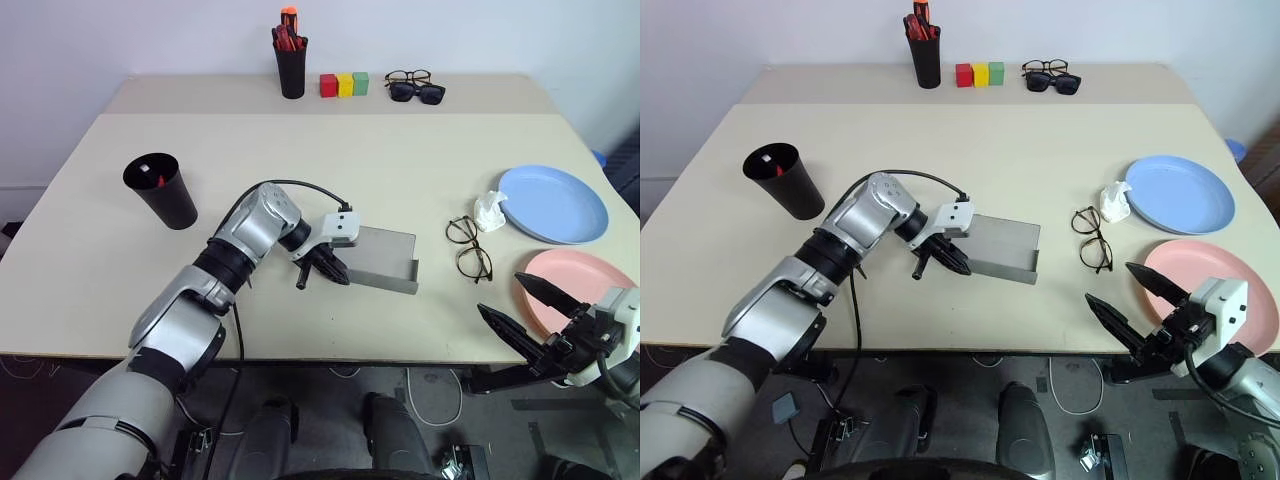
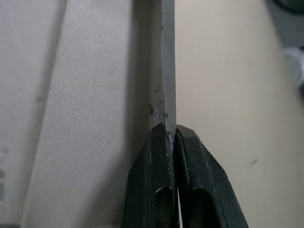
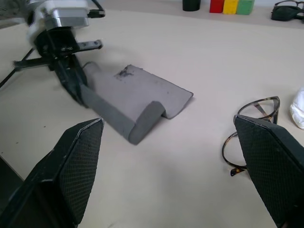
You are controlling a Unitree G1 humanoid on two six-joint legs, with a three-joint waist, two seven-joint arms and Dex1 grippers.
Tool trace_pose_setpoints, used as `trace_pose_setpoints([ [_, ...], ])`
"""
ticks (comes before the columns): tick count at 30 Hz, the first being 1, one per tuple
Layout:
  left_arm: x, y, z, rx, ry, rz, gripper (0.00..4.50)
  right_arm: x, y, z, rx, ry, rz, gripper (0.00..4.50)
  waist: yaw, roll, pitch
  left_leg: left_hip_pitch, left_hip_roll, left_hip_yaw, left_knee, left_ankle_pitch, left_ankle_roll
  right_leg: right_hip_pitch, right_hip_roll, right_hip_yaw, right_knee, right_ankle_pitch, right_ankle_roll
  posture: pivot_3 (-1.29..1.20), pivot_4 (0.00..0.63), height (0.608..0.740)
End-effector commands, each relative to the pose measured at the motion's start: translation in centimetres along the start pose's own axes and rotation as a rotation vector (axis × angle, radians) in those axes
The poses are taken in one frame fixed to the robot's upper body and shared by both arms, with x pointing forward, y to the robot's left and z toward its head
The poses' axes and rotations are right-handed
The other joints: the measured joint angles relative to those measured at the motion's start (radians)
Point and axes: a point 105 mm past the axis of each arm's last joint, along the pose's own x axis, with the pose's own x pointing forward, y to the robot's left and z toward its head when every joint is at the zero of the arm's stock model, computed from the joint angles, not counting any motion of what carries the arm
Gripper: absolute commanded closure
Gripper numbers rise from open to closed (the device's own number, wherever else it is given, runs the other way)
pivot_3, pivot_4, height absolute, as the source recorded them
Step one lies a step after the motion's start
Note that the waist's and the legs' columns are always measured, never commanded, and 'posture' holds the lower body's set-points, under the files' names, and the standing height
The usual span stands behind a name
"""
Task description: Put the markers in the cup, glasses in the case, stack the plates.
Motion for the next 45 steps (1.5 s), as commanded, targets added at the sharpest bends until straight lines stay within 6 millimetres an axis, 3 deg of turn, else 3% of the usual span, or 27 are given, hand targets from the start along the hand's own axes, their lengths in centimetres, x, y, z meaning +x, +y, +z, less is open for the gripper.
trace_pose_setpoints([
  [1,0.2,-1.0,2.2,-0.077,-0.016,0.043,4.48,0.2,-0.6,1.1,-0.050,-0.022,0.006,0.00,0.000,0.000,0.000,0.000,0.000,0.000,0.000,0.000,0.000,0.000,0.000,0.000,0.000,0.000,0.000,0.00,0.150,0.740],
  [9,1.2,-2.1,3.1,-0.196,-0.029,0.100,4.48,0.7,-1.2,1.1,-0.057,-0.017,0.032,0.00,-0.003,0.000,0.000,0.001,0.000,0.000,-0.001,0.000,0.000,0.000,0.000,0.000,0.001,0.000,0.000,0.00,0.150,0.740],
  [28,3.3,-4.2,3.3,-0.153,-0.001,0.043,4.48,0.8,-2.1,0.7,-0.060,0.031,-0.004,0.00,0.000,0.001,0.000,0.001,0.000,0.000,0.000,0.000,0.000,0.000,0.000,0.000,0.000,-0.001,-0.002,0.00,0.150,0.740],
  [31,3.4,-4.0,3.3,-0.164,0.001,0.058,3.50,0.8,-2.3,0.9,-0.062,0.032,-0.007,0.00,0.000,0.000,0.000,0.001,0.000,0.000,0.000,0.000,0.000,0.000,0.000,0.000,0.000,-0.001,-0.002,0.00,0.150,0.740],
  [35,3.4,-3.8,3.7,-0.197,-0.013,0.065,1.64,1.2,-2.8,1.1,-0.053,0.040,-0.013,0.00,-0.001,0.001,0.000,0.001,0.000,0.000,0.000,0.000,0.000,0.000,0.000,0.000,0.001,-0.001,-0.002,0.00,0.150,0.740],
  [40,2.1,-4.3,4.8,-0.176,-0.083,0.061,1.64,2.0,-3.7,0.5,-0.015,0.133,0.001,0.00,-0.002,0.001,0.000,0.001,0.000,0.000,0.000,0.000,0.000,0.000,0.000,0.000,0.001,-0.001,-0.002,0.00,0.150,0.740],
  [45,-1.3,-4.9,6.6,-0.042,-0.297,0.126,1.64,3.3,-5.4,0.5,0.117,0.197,0.065,0.00,-0.001,0.001,-0.001,0.001,0.000,0.001,0.000,0.000,0.000,-0.001,0.000,0.001,0.001,0.001,-0.008,0.00,0.150,0.740],
])
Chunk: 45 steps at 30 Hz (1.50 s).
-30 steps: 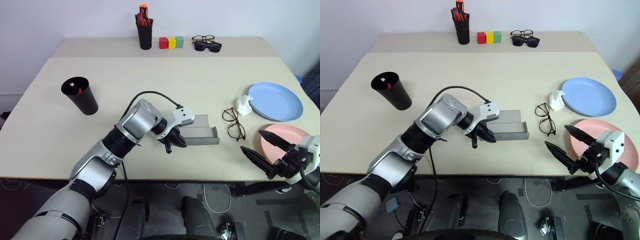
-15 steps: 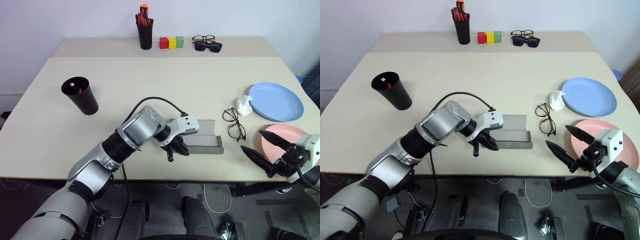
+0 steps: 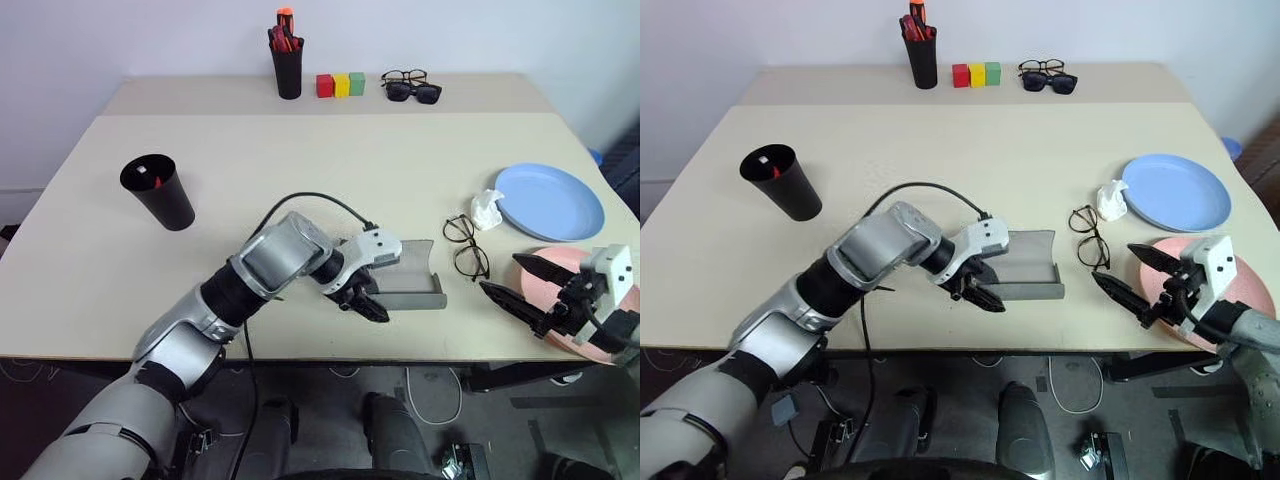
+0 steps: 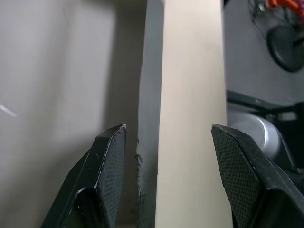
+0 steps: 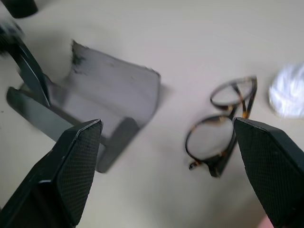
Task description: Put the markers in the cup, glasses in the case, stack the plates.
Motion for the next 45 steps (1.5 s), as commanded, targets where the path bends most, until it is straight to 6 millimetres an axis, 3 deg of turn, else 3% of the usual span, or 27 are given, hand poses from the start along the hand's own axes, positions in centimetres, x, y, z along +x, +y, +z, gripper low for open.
trace_pose_setpoints([
  [1,-3.1,-0.5,2.3,0.070,-0.266,0.037,1.64,1.0,-0.9,0.9,0.069,0.030,0.058,0.00,-0.002,0.001,0.000,0.000,0.000,0.000,0.000,0.000,0.000,0.000,0.000,0.000,0.000,0.000,0.000,0.00,0.150,0.740],
  [3,-4.6,-0.1,2.4,0.091,-0.407,0.119,1.64,1.6,-1.7,1.0,0.089,0.061,0.068,0.00,-0.006,0.002,-0.001,0.001,0.000,0.002,0.000,0.000,0.000,0.000,0.000,0.001,-0.001,0.000,0.000,0.00,0.150,0.740],
  [7,-6.1,-1.5,-2.0,0.112,-0.349,0.055,1.64,3.2,-3.2,1.1,0.155,0.120,0.108,0.00,-0.006,0.002,-0.001,0.001,0.001,0.002,-0.001,0.000,0.000,-0.001,0.001,0.001,0.000,0.001,-0.001,0.00,0.150,0.740],
  [11,-6.8,-1.8,-3.6,0.105,-0.343,0.097,1.64,4.3,-4.4,1.0,0.202,0.158,0.129,0.00,0.002,0.001,0.000,0.000,0.000,0.002,0.001,0.000,0.000,0.000,0.000,0.001,-0.001,0.001,-0.002,0.00,0.150,0.740],
  [17,-7.0,-2.2,-3.9,0.070,-0.365,0.165,1.64,5.5,-5.9,0.6,0.222,0.214,0.139,0.00,-0.003,0.001,0.000,0.000,-0.001,0.001,0.001,0.000,0.000,0.000,0.000,0.001,-0.001,0.003,0.002,0.00,0.150,0.740],
  [25,-7.2,-2.6,-4.3,0.043,-0.366,0.215,1.64,5.3,-7.1,0.5,0.222,0.237,0.129,0.00,-0.007,0.001,0.000,0.001,0.000,0.002,0.001,0.000,0.000,0.000,0.000,0.001,0.000,0.003,0.002,0.00,0.150,0.740],
  [42,-8.2,-2.8,-4.9,0.033,-0.364,0.271,1.64,8.3,-6.1,0.6,0.230,0.230,0.201,0.00,-0.007,0.001,0.000,0.001,0.000,0.002,0.001,0.000,0.000,0.000,0.000,0.001,0.000,0.003,0.002,0.00,0.150,0.740],
  [45,-8.2,-2.9,-4.9,0.034,-0.363,0.271,1.57,8.5,-6.0,0.3,0.232,0.236,0.206,0.92,-0.007,0.001,0.000,0.001,0.000,0.002,0.000,0.000,0.000,0.000,0.000,0.001,0.000,0.003,0.002,0.00,0.150,0.740],
])
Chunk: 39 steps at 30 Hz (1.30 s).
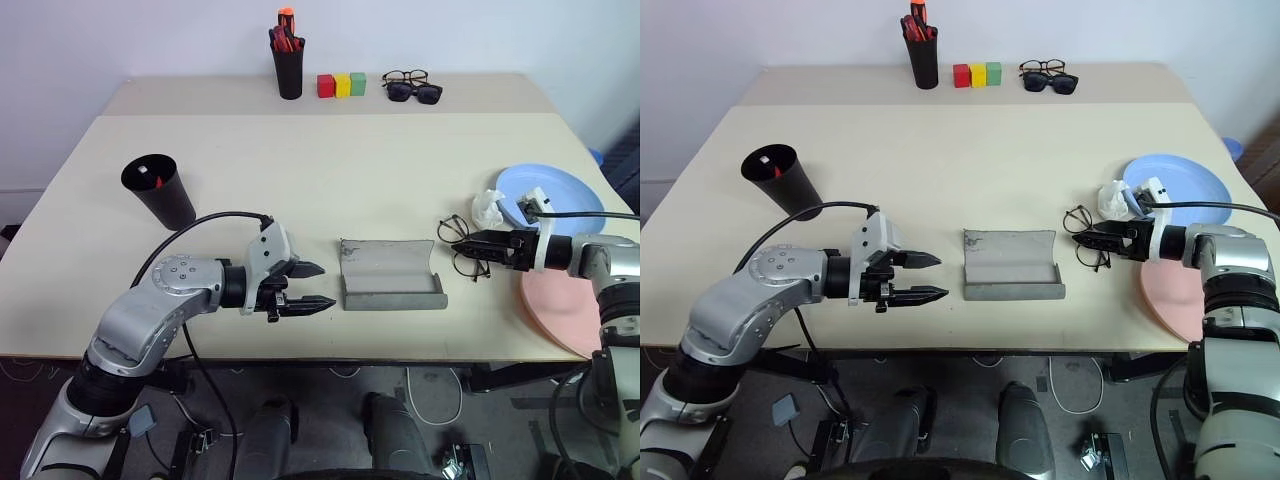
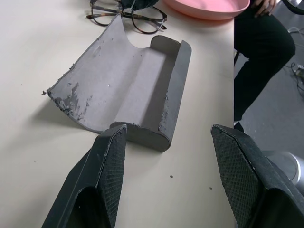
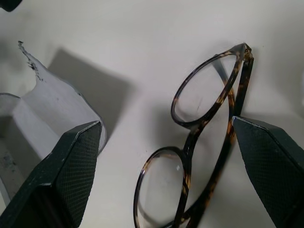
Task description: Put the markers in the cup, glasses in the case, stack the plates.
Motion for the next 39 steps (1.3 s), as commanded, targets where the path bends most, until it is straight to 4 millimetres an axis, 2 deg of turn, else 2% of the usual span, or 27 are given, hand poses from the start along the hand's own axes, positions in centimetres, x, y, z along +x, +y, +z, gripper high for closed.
trace_pose_setpoints([
  [1,-0.4,-0.5,1.0,0.042,-0.032,-0.002,1.57,-0.1,0.1,0.8,-0.028,-0.016,0.007,1.42,0.000,0.000,0.000,0.000,0.000,0.000,0.000,0.000,0.000,0.000,0.000,0.000,0.000,0.000,0.000,0.00,0.150,0.740],
  [6,-0.6,-0.7,1.0,0.046,-0.031,-0.019,1.57,0.0,0.0,0.4,-0.026,-0.004,0.007,4.10,-0.003,0.000,0.000,0.000,0.000,0.000,0.000,0.000,0.000,0.000,0.000,0.000,0.000,0.000,0.000,0.00,0.150,0.740],
  [7,-0.6,-0.8,1.0,0.047,-0.032,-0.023,1.57,0.0,0.0,0.3,-0.026,-0.002,0.007,4.46,-0.005,0.000,0.000,0.000,0.000,0.000,0.000,0.000,0.000,0.000,0.000,0.000,0.000,0.000,0.000,0.00,0.150,0.740],
  [13,-0.6,-0.6,1.3,0.058,-0.045,-0.043,1.57,-0.3,-0.1,0.4,-0.044,-0.006,0.002,4.46,-0.005,0.000,0.000,0.001,0.000,0.000,0.001,0.000,0.000,0.002,0.000,0.000,0.000,0.000,0.000,0.00,0.150,0.740],
  [18,-0.4,-0.3,1.2,0.056,-0.049,-0.044,1.57,-1.0,1.0,2.3,-0.143,-0.062,0.031,4.46,-0.003,0.000,0.000,0.001,0.000,0.000,0.000,0.000,0.000,0.002,0.000,0.000,0.000,0.000,0.000,0.00,0.150,0.740],
  [20,-0.4,-0.1,1.2,0.048,-0.058,-0.041,1.57,-1.0,2.4,3.6,-0.230,-0.097,0.077,4.46,-0.001,0.000,0.000,0.001,0.000,0.000,0.000,0.000,0.000,0.001,0.000,0.000,0.000,0.000,0.000,0.00,0.150,0.740],
  [24,-0.4,0.4,0.9,0.032,-0.057,-0.025,1.57,-0.5,6.8,5.4,-0.370,-0.119,0.216,4.46,-0.004,0.000,0.000,0.001,0.000,0.000,0.000,0.000,0.000,0.000,0.000,0.000,0.001,0.000,0.000,0.00,0.150,0.740],
  [29,-0.3,0.7,0.8,0.030,-0.058,-0.019,1.57,1.5,11.4,6.8,-0.526,-0.210,0.333,4.46,-0.001,0.000,0.000,0.001,0.001,0.000,0.000,0.000,0.000,0.000,0.000,0.000,0.001,0.000,0.000,0.00,0.150,0.740],
  [34,-0.5,1.1,0.9,0.029,-0.061,-0.007,1.57,2.9,13.4,4.8,-0.549,-0.118,0.418,4.46,0.007,0.000,0.000,0.000,0.000,0.000,0.000,0.000,0.000,0.000,0.000,0.000,0.001,0.000,0.000,0.00,0.150,0.740],
  [39,-0.8,1.0,0.6,0.031,-0.054,0.008,1.57,3.9,13.6,2.2,-0.533,-0.011,0.459,4.46,0.004,0.000,0.000,0.000,0.000,0.000,0.000,0.000,0.000,-0.001,0.000,0.000,0.000,0.000,0.000,0.00,0.150,0.740],
])
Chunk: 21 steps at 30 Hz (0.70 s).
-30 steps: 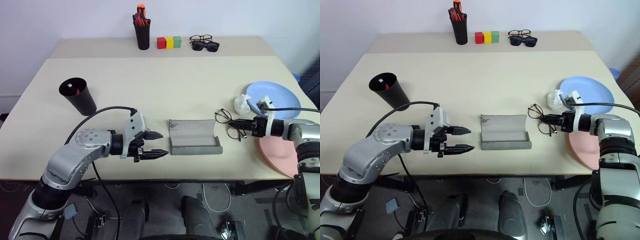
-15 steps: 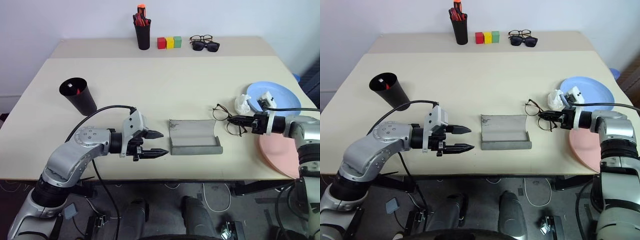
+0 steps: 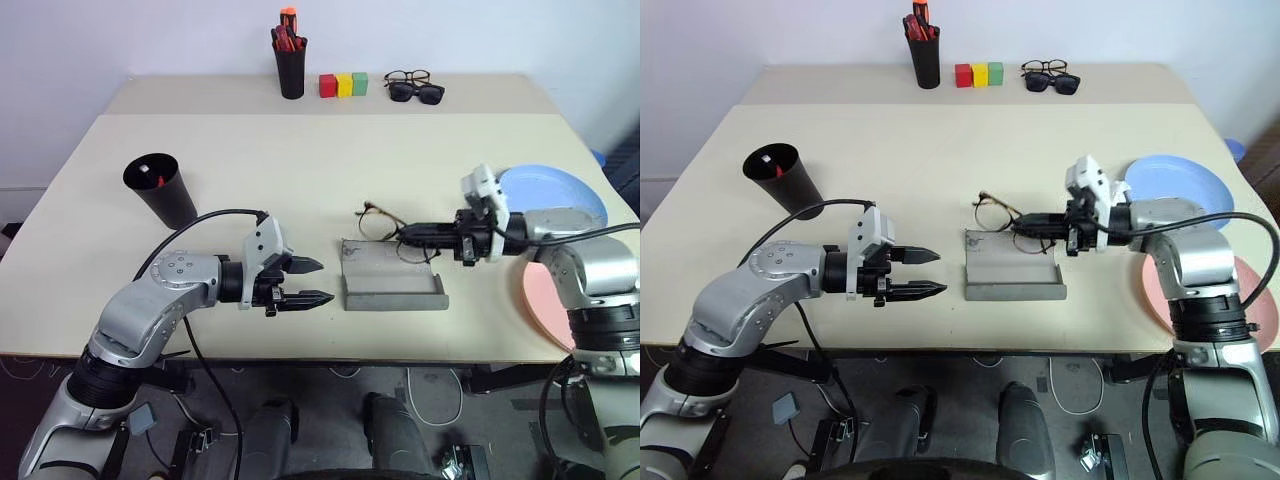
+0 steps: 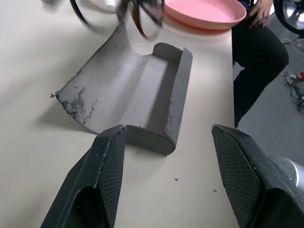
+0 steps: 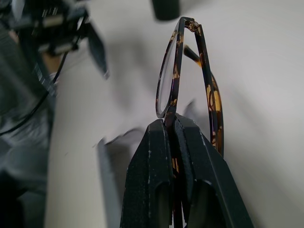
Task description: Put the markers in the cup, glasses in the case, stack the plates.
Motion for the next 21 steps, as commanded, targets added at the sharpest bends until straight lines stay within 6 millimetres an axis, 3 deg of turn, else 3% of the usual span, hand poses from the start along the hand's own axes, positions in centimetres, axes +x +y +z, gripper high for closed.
trace_pose_setpoints([
  [1,-0.4,0.0,1.0,0.046,-0.027,0.023,1.57,0.1,0.7,-0.3,-0.028,0.040,0.032,4.46,0.000,0.000,0.000,0.000,0.000,0.000,0.000,0.000,0.000,0.000,0.000,0.000,0.000,0.000,0.000,0.00,0.150,0.740],
  [8,-0.3,-0.3,0.8,0.043,-0.030,0.032,1.57,0.2,1.4,-2.4,-0.010,0.116,0.070,4.46,-0.002,0.000,0.000,0.000,0.000,0.000,0.000,0.000,0.000,0.000,0.000,0.000,0.000,0.000,0.000,0.00,0.150,0.740],
  [11,-0.3,-0.4,0.7,0.042,-0.031,0.035,1.57,0.3,1.3,-2.3,-0.012,0.111,0.066,3.52,-0.002,0.000,0.000,0.000,0.000,0.000,0.000,0.000,0.000,0.000,0.000,0.000,0.000,0.000,0.000,0.00,0.150,0.740],
  [17,-0.2,-0.3,0.9,0.035,-0.045,0.038,1.57,0.1,0.9,-1.3,-0.049,0.063,0.018,0.56,-0.001,0.000,0.000,0.000,0.000,0.000,0.000,0.000,0.000,0.000,0.000,0.000,0.000,0.000,0.000,0.00,0.150,0.740],
  [21,0.4,1.1,2.6,0.021,-0.097,0.081,1.57,-1.4,0.8,0.7,-0.066,-0.005,-0.055,0.56,0.004,0.000,0.000,0.000,0.000,0.000,0.000,0.000,0.000,0.000,0.000,0.000,0.000,0.000,0.000,0.00,0.150,0.740],
])
